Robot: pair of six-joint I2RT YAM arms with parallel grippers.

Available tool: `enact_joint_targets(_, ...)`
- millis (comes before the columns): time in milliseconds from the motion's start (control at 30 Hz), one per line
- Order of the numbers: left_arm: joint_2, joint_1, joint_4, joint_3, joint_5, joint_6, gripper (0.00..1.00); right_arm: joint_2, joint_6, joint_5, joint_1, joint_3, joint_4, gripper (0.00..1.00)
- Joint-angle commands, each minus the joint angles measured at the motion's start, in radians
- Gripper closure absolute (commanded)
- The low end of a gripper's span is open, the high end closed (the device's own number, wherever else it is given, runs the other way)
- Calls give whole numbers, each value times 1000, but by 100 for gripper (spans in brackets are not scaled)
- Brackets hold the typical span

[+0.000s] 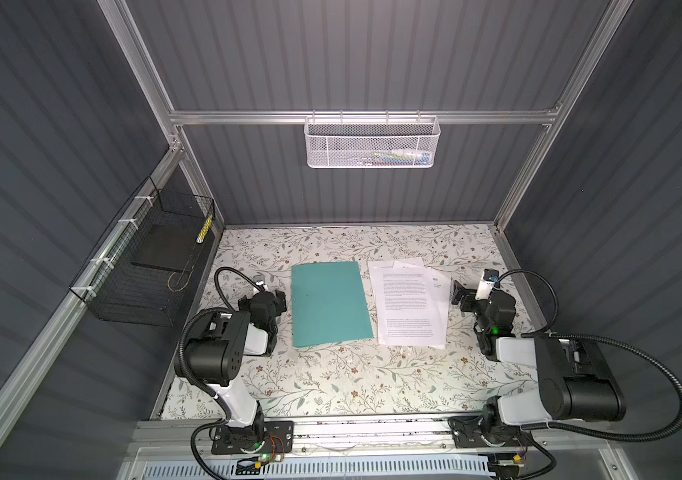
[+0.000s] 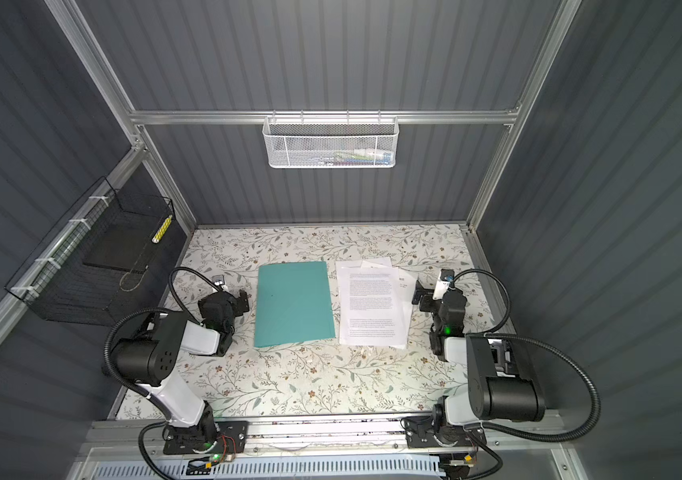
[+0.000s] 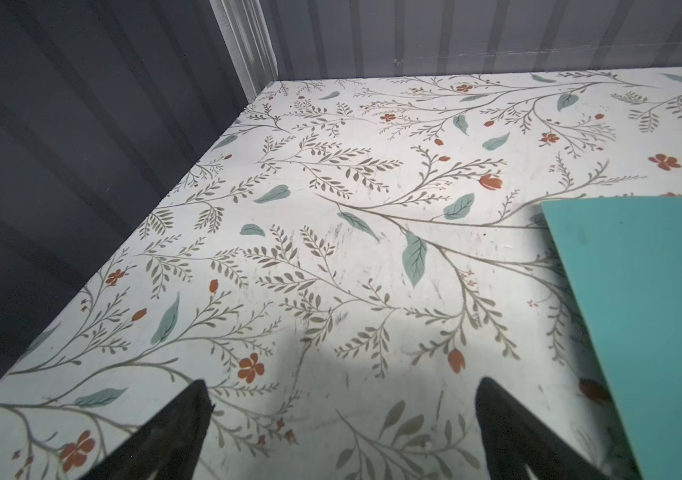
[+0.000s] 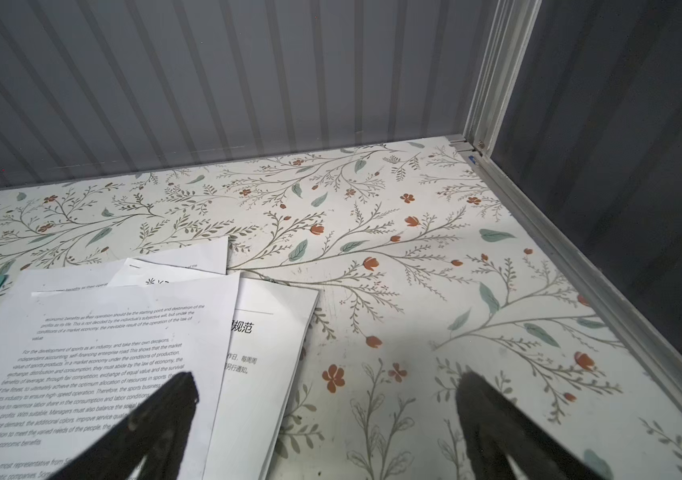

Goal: Put the files into the folder

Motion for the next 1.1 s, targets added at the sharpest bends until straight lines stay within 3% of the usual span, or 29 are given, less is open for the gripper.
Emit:
enact_joint_targets(0,-11,0,-2,19,8,-16,0,5,-3,-5,-5,10,6,1)
enact_joint_targets(1067,-11,0,-4,21,8,-16,0,6,1,-15,-11,13,1,1)
